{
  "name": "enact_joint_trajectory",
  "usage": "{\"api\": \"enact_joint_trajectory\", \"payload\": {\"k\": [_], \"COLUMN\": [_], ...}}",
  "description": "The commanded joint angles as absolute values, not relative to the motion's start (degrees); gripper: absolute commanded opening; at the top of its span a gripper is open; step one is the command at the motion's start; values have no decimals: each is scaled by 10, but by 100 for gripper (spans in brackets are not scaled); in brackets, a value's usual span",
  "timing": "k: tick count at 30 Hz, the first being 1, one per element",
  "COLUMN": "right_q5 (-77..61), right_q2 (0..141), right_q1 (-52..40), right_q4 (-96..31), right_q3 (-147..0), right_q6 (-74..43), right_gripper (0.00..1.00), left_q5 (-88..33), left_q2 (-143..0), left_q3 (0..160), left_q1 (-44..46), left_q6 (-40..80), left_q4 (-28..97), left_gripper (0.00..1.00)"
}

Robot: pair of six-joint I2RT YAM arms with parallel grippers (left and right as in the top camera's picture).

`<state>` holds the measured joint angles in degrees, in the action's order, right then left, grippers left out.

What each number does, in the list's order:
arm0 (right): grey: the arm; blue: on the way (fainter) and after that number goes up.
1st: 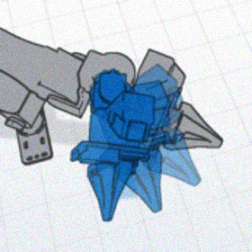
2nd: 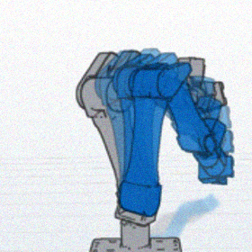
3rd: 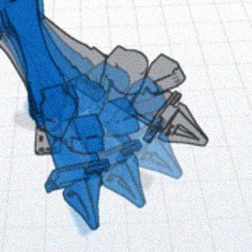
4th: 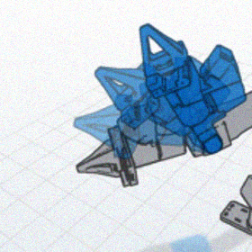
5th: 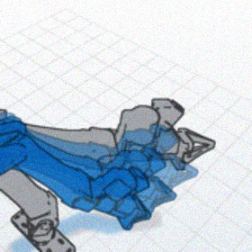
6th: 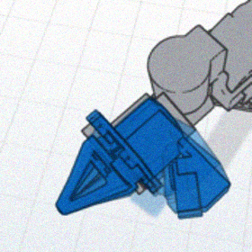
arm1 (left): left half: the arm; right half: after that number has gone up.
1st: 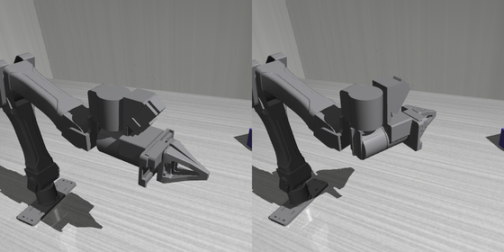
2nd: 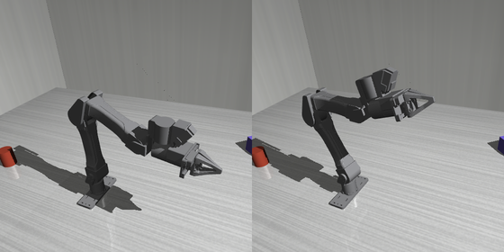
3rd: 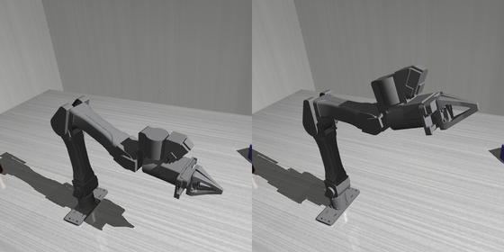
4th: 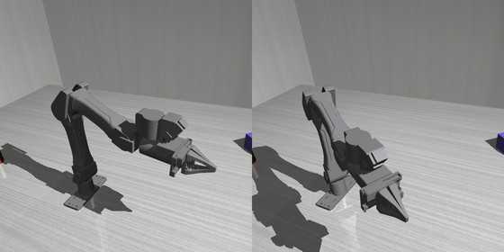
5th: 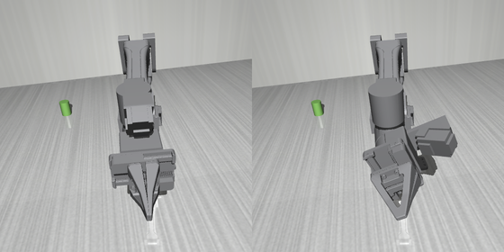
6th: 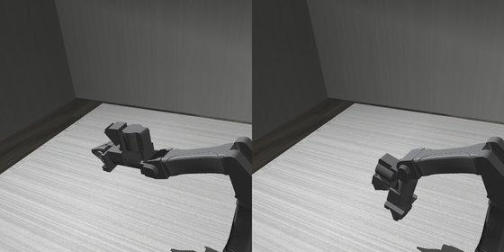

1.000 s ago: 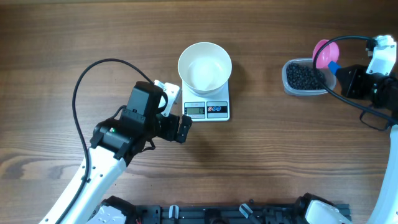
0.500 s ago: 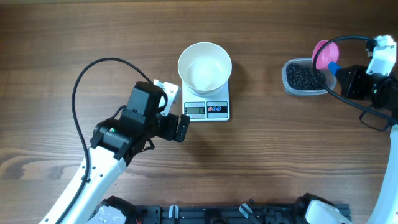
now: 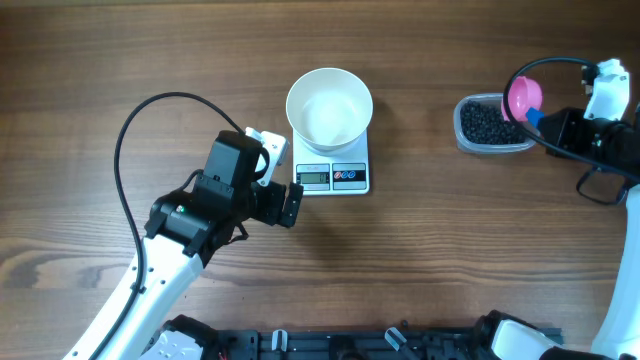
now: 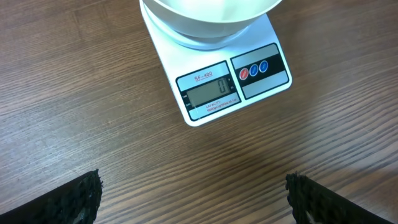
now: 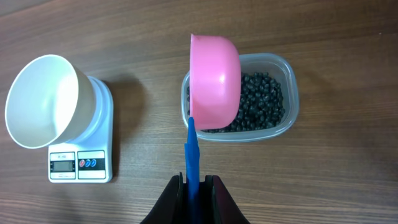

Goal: Scoop item into bowl and weigh 150g on scale
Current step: 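Bring the pink scoop with the right gripper over the bean tub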

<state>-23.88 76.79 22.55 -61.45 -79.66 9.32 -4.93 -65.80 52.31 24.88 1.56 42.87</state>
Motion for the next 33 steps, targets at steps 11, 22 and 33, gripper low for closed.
{"api": "enact_joint_trajectory", "payload": {"k": [11, 22, 33], "right_q5": [-148, -147, -124], "right_q2": [785, 867, 915], "right_q1": [224, 224, 223], "right_q4": [-585, -592, -571], "right_q3": [-801, -801, -801], "right_q6": [71, 92, 105], "right_gripper": [4, 4, 4], "left_q5": [-44, -44, -44], "left_q2": [-660, -660, -660], "left_q3": [517, 517, 517], "left_q1": [246, 246, 246], "left_q6": [8, 8, 8], "left_q4": [429, 429, 429], "left_gripper": [100, 100, 100]}}
